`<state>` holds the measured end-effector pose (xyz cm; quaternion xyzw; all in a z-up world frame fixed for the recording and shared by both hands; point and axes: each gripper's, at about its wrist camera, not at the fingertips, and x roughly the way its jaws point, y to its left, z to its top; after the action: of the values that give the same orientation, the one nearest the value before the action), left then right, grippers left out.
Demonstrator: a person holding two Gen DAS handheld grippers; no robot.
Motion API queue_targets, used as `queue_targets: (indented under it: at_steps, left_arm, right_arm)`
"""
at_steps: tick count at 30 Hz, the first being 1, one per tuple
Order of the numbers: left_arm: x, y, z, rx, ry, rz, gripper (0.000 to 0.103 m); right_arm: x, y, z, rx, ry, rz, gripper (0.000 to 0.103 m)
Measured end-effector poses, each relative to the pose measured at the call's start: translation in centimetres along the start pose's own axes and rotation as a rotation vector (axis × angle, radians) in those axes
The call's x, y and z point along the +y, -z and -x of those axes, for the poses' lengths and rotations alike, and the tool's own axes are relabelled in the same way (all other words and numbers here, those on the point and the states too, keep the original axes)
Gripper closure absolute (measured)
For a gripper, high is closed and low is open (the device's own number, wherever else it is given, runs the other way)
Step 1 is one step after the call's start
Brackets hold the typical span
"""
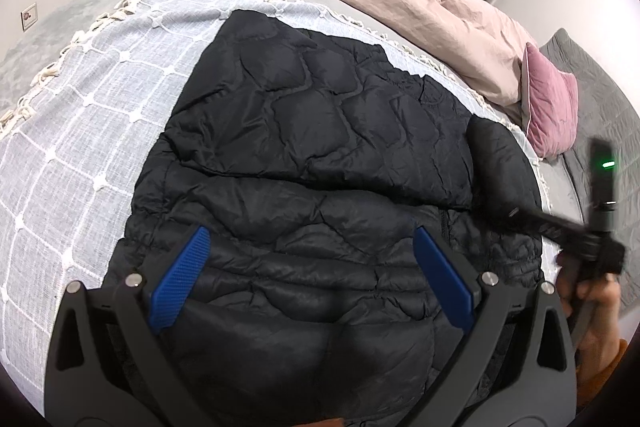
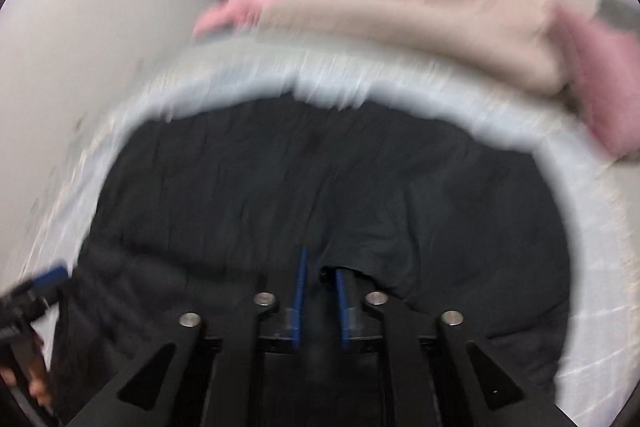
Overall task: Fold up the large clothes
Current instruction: 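Grasp the jacket sleeve with the right gripper and fold it over the body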
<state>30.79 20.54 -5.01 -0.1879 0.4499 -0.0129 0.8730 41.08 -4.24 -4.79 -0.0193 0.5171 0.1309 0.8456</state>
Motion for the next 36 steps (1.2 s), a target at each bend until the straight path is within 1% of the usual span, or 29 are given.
queue_targets:
  at_steps: [1, 2, 3, 4, 6, 8, 9, 11, 13, 14, 15, 16, 17, 18, 20, 23, 25, 27, 29, 30, 31, 32, 33, 35, 36]
  left_arm:
    - [-0.1, 0.0, -0.1, 0.001, -0.001, -0.005, 0.002]
    - [-0.3, 0.1, -0.1, 0.001, -0.004, -0.017, 0.002]
    - [-0.5, 0.2, -0.2, 0.001, -0.007, -0.026, 0.002]
    - [-0.8, 0.3, -0.3, 0.000, -0.013, -0.043, 0.002]
    - [-1.6, 0.6, -0.4, -0.002, -0.021, -0.075, 0.002]
    - [-2.9, 1.2, -0.8, 0.002, -0.019, -0.122, 0.002]
    - [-3.5, 1.4, -1.0, 0.005, -0.018, -0.146, 0.002]
    - [-5.4, 1.9, -1.6, 0.016, -0.012, -0.208, 0.002]
    - [-7.0, 2.2, -2.2, 0.024, -0.018, -0.248, 0.002]
    - [-8.2, 2.2, -2.5, 0.027, -0.019, -0.274, 0.002]
    - [-9.3, 2.3, -2.5, 0.025, -0.016, -0.296, 0.002]
    - [-10.1, 2.4, -2.5, 0.018, -0.011, -0.311, 0.002]
    - [-11.1, 2.5, -2.5, 0.009, -0.003, -0.334, 0.002]
    - [-12.6, 2.6, -2.6, 0.001, 0.000, -0.363, 0.002]
    - [-15.0, 2.7, -3.4, 0.005, -0.013, -0.405, 0.002]
    - [-18.1, 3.0, -4.5, 0.018, -0.021, -0.460, 0.002]
    - [-20.0, 3.3, -5.3, 0.028, 0.011, -0.466, 0.002]
    - [-21.8, 3.8, -6.0, 0.012, 0.010, -0.487, 0.002]
    - [-23.5, 4.4, -6.5, -0.029, -0.001, -0.555, 0.003]
    - [-24.7, 4.9, -6.8, -0.064, -0.005, -0.615, 0.007]
    - [-25.6, 5.3, -7.2, -0.088, -0.008, -0.675, 0.009]
    - [-26.7, 5.8, -7.6, -0.110, -0.014, -0.750, 0.009]
    - [-27.2, 6.0, -7.9, -0.125, -0.017, -0.793, 0.009]
    - [-28.6, 6.2, -8.2, -0.156, -0.016, -0.862, 0.009]
    - [-29.1, 6.0, -8.3, -0.161, -0.011, -0.866, 0.009]
  right_arm:
    - [-0.5, 0.4, -0.7, 0.027, -0.016, -0.027, 0.087]
    - [-1.2, 0.9, -1.1, 0.035, -0.048, -0.057, 0.085]
    - [-2.1, 1.5, -1.1, 0.022, -0.097, -0.090, 0.080]
    - [-2.7, 2.0, -0.8, 0.010, -0.124, -0.111, 0.075]
    - [-4.5, 3.3, 0.3, -0.032, -0.180, -0.168, 0.050]
    - [-5.8, 4.5, 1.6, -0.079, -0.195, -0.205, 0.045]
    - [-6.6, 5.4, 2.2, -0.102, -0.186, -0.229, 0.044]
    - [-7.8, 7.0, 3.1, -0.120, -0.151, -0.262, 0.043]
    - [-8.5, 8.6, 3.8, -0.133, -0.090, -0.277, 0.043]
    - [-8.3, 9.1, 4.1, -0.113, -0.050, -0.268, 0.043]
    - [-8.6, 9.0, 4.1, -0.070, 0.001, -0.249, 0.043]
    - [-8.8, 8.8, 4.8, -0.067, 0.026, -0.244, 0.043]
    - [-9.0, 8.8, 5.7, -0.095, 0.035, -0.247, 0.043]
    - [-9.2, 8.9, 6.5, -0.126, 0.026, -0.251, 0.042]
    - [-10.0, 9.2, 7.2, -0.146, 0.022, -0.274, 0.039]
    - [-11.7, 10.0, 7.9, -0.136, 0.070, -0.333, 0.038]
    - [-12.9, 10.1, 8.3, -0.125, 0.068, -0.358, 0.038]
    - [-13.8, 10.3, 8.6, -0.130, 0.054, -0.377, 0.038]
    - [-14.6, 10.5, 8.9, -0.144, 0.051, -0.408, 0.038]
    - [-15.2, 10.4, 9.1, -0.149, 0.046, -0.426, 0.038]
    - [-15.8, 10.6, 9.4, -0.155, 0.033, -0.449, 0.038]
    - [-16.3, 10.8, 9.5, -0.159, 0.019, -0.465, 0.038]
    - [-16.7, 11.0, 9.6, -0.161, 0.007, -0.476, 0.038]
    - [-17.2, 11.1, 9.6, -0.163, -0.005, -0.493, 0.038]
    - [-17.5, 11.1, 9.6, -0.165, -0.012, -0.499, 0.038]
